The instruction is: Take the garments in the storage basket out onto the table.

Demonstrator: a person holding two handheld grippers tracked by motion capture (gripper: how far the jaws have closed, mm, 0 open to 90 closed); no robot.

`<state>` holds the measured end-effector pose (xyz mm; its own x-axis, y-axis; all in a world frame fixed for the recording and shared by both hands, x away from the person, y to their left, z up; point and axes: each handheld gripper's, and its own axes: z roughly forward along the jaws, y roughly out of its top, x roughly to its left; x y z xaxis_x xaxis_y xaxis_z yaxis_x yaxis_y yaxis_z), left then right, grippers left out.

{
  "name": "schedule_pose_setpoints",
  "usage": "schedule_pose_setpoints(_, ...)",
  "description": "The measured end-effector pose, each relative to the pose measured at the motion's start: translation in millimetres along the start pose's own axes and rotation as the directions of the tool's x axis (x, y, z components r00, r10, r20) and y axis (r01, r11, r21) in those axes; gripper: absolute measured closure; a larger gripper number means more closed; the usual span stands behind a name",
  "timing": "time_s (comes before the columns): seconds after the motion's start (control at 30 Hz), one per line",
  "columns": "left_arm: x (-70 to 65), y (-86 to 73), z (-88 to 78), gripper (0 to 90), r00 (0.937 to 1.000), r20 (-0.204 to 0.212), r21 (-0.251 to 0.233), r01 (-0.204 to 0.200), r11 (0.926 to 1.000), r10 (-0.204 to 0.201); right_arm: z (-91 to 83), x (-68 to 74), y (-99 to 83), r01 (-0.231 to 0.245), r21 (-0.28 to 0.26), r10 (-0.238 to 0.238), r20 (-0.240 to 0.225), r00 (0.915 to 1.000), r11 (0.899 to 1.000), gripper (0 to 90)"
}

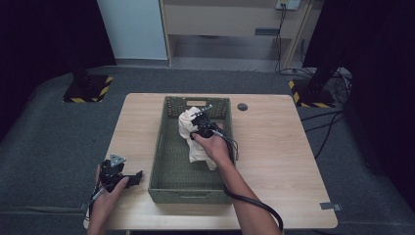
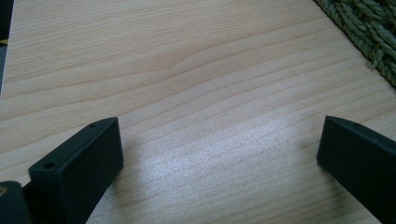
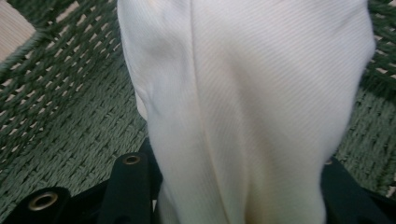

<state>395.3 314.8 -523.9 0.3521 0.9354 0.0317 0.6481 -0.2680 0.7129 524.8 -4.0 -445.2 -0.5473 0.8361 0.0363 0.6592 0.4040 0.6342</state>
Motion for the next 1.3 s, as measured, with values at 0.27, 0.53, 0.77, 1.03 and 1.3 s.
schedule_pose_setpoints(0.27, 0.0, 0.0, 0.0, 0.0, 1.0, 0.0, 0.0, 0.0, 1.0, 0.0, -18.1, 5.8, 2.5, 0.025, -0.017, -0.025, 0.005, 0.9997, 1.0, 54.6)
schedule_pose_setpoints(0.53, 0.0, 0.0, 0.0, 0.0, 1.0, 0.0, 0.0, 0.0, 1.0, 0.0, -36.1, 9.4, 5.6, 0.044, -0.036, -0.044, 0.01, 0.999, 0.998, 54.6)
schedule_pose_setpoints(0.77, 0.0, 0.0, 0.0, 0.0, 1.0, 0.0, 0.0, 0.0, 1.0, 0.0, -52.6, 11.9, 6.7, 0.065, -0.061, -0.064, 0.017, 0.9978, 0.996, 54.7)
schedule_pose_setpoints(1.03, 0.0, 0.0, 0.0, 0.0, 1.0, 0.0, 0.0, 0.0, 1.0, 0.0, -69.2, 14.9, 7.8, 0.09, -0.085, -0.088, 0.024, 0.9958, 0.992, 54.6)
schedule_pose_setpoints(1.3, 0.0, 0.0, 0.0, 0.0, 1.0, 0.0, 0.0, 0.0, 1.0, 0.0, -87.5, 18.2, 8.6, 0.107, -0.11, -0.105, 0.025, 0.9941, 0.988, 54.6)
